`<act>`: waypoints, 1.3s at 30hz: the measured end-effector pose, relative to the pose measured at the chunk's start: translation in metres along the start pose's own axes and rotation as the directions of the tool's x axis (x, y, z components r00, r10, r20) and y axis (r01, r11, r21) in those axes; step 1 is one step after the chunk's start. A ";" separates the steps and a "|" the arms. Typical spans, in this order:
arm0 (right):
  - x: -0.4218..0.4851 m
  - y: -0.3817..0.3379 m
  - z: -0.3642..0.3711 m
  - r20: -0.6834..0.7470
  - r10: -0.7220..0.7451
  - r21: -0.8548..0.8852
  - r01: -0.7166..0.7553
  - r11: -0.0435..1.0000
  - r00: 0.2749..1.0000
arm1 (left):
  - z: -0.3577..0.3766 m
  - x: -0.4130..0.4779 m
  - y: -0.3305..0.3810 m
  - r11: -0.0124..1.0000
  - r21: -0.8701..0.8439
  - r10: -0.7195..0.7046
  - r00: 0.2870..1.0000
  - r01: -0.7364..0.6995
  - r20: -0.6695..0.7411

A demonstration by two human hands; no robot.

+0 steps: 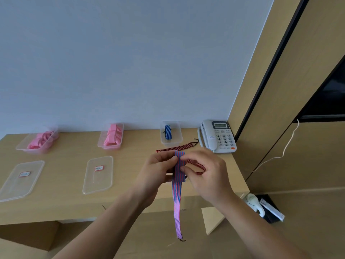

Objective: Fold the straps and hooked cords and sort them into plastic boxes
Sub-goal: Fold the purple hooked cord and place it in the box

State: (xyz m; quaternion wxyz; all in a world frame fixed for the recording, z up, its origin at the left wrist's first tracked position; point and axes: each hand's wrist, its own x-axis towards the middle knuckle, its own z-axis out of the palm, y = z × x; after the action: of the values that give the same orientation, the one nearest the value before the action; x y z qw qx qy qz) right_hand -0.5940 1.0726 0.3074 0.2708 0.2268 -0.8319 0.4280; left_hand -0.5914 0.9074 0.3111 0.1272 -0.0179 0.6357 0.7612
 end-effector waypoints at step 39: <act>0.045 -0.018 -0.011 -0.031 0.171 0.145 -0.165 0.976 0.985 | 0.003 -0.002 0.014 0.998 -0.033 -0.056 0.998 0.056 -0.010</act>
State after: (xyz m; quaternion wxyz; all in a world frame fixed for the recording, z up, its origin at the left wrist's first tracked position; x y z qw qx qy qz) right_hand -0.6141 1.0658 0.3528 0.2347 0.1649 -0.8094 0.5124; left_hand -0.5919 0.9080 0.3261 0.1447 -0.0420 0.6232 0.7674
